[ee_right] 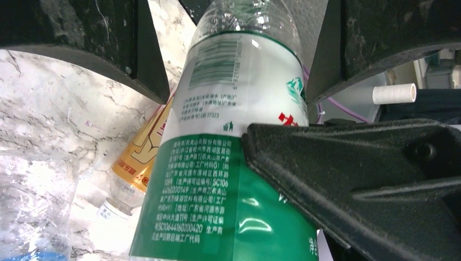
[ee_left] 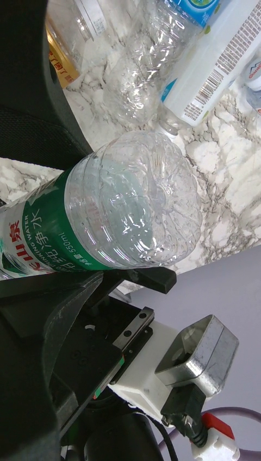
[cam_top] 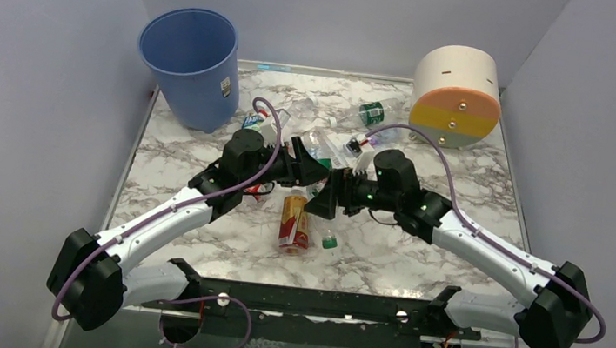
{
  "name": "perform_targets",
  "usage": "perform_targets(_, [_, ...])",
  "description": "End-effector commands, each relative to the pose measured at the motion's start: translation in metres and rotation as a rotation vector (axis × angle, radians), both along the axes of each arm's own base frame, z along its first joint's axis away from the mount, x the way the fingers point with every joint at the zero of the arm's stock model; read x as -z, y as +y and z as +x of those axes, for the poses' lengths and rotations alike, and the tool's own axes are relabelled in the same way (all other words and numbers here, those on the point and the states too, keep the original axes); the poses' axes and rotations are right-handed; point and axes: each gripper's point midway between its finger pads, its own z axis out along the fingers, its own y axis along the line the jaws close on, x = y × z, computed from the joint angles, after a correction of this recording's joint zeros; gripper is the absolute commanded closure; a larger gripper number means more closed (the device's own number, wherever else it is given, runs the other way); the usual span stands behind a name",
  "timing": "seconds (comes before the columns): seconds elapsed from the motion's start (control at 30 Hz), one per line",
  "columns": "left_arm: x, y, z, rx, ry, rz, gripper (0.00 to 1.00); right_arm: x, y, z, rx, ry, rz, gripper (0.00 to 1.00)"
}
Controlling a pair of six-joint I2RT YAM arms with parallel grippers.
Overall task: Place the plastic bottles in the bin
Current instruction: Pick up the plastic bottle at the center of the board.
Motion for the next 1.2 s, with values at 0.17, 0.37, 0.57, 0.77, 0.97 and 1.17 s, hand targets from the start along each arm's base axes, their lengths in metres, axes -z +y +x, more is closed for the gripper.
perform_targets(0.17, [-0.002,0.005,0.011,-0.024,-0.026,0.019,0.45,-0.038,-0.010,-0.001,0.032,-0.075,0.025,0.01])
perform_targets(0.37, [-0.001,0.012,0.021,-0.047,-0.030,0.036,0.45,-0.072,-0.023,-0.004,0.059,-0.137,0.041,0.01])
perform_targets(0.57, [-0.010,0.023,0.032,-0.078,-0.053,0.042,0.45,-0.099,-0.045,-0.005,0.131,-0.197,0.026,0.01])
perform_targets(0.77, [-0.032,0.038,0.053,-0.118,-0.091,0.020,0.45,-0.100,-0.057,-0.010,0.159,-0.194,0.019,0.01])
perform_targets(0.97, [-0.073,0.061,0.084,-0.179,-0.164,-0.003,0.45,-0.083,-0.058,-0.013,0.162,-0.157,0.004,0.01])
perform_targets(1.17, [-0.122,0.089,0.119,-0.262,-0.253,-0.025,0.45,-0.075,-0.056,-0.015,0.154,-0.136,0.007,0.00])
